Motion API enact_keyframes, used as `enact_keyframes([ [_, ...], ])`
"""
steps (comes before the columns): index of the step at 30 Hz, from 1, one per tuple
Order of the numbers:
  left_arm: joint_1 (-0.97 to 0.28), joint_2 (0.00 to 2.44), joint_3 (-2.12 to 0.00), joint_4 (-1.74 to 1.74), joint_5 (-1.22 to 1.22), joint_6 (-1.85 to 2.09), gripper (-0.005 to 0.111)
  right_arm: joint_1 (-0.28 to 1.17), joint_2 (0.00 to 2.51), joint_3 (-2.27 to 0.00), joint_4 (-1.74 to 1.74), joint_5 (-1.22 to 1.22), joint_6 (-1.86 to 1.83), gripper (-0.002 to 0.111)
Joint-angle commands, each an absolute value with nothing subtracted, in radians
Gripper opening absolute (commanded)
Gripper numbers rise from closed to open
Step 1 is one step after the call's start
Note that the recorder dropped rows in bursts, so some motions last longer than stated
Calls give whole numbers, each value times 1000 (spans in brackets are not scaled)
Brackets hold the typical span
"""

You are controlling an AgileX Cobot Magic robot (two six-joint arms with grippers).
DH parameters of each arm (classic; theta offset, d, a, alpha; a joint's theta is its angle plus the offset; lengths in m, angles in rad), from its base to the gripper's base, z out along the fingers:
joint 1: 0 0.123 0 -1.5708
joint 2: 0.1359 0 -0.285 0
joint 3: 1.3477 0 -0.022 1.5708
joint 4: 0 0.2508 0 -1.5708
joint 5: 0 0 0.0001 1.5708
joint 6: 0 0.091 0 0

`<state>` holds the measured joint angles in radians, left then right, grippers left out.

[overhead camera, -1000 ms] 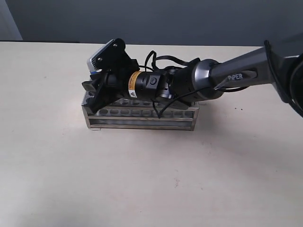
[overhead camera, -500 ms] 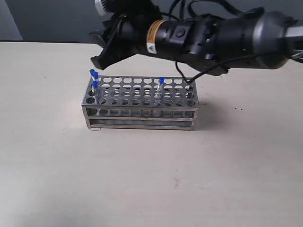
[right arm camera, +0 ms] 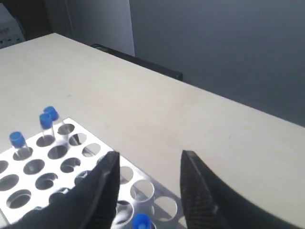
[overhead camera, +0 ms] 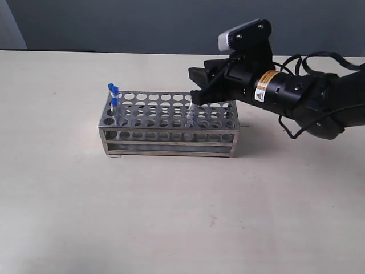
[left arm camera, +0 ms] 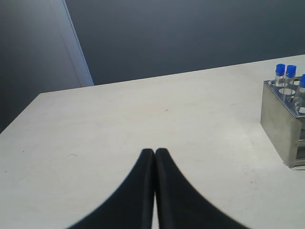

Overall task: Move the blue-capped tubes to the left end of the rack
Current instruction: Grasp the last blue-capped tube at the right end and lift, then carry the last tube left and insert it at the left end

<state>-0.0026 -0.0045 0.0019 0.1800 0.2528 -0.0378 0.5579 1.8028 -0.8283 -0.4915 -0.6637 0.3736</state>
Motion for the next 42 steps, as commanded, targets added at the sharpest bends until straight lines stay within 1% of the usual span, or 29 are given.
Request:
enact_keyframes([
  [1,-9,0,0,178,239,-41,0,547,1872,-822,-488,-742,367,41],
  [4,-9,0,0,178,239,-41,0,547,1913,-822,-479,-807,367,41],
  [8,-9,0,0,178,239,-41,0,547,1949,-822,-427,-810,350,41],
  [25,-9,0,0,178,239,-41,0,549,2019,-822,-443,-810,352,40],
  [26,-9,0,0,178,239,-41,0,549,2019,-822,-443,-810,352,37],
  [27,-9,0,0,178,239,-41,0,549,2019,-822,-443,-819,352,27],
  [28,-9,0,0,178,239,-41,0,549,2019,-822,-443,-823,352,22],
  [30,-9,0,0,178,239,-41,0,549,2019,-822,-443,-839,352,1],
  [33,-9,0,0,178,239,-41,0,549,1990,-826,-460,-857,350,0],
  [37,-9,0,0,178,239,-41,0,551,1849,-851,-535,-835,345,-1],
  [39,-9,0,0,178,239,-41,0,574,1789,-890,-580,-805,382,-1],
  [42,-9,0,0,178,239,-41,0,652,1761,-955,-652,-752,447,-1],
])
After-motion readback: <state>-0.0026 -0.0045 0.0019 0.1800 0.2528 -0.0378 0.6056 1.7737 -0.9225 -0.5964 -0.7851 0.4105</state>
